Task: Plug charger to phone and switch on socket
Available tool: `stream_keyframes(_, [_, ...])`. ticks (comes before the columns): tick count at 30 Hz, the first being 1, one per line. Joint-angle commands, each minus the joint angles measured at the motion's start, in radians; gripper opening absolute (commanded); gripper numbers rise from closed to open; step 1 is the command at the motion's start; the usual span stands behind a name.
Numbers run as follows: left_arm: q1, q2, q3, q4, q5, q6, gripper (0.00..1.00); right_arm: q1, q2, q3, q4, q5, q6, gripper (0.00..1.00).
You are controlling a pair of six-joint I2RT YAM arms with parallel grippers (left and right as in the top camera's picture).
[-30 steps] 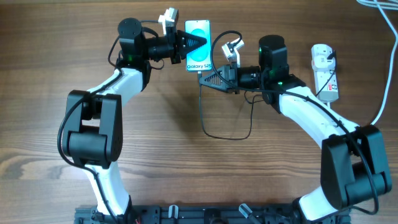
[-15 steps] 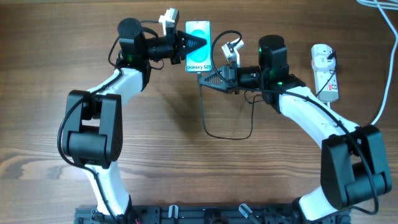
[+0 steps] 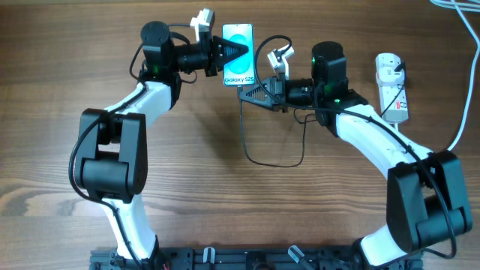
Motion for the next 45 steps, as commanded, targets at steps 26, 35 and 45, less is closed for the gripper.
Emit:
stream_keyframes(26, [-0.018, 0.002, 0.016, -0.017, 0.229, -0.014, 0.04, -0.014, 0.010, -0.001, 0.037, 0.198, -0.055, 0.05])
stream_keyframes(35, [-0.018, 0.002, 0.016, -0.021, 0.256, -0.014, 0.04, -0.033, 0.010, 0.000, 0.039, 0.186, -0.055, 0.04])
stream_keyframes(45, [-0.018, 0.002, 0.016, -0.021, 0.256, -0.014, 0.04, -0.052, 0.010, 0.000, 0.043, 0.183, -0.025, 0.04])
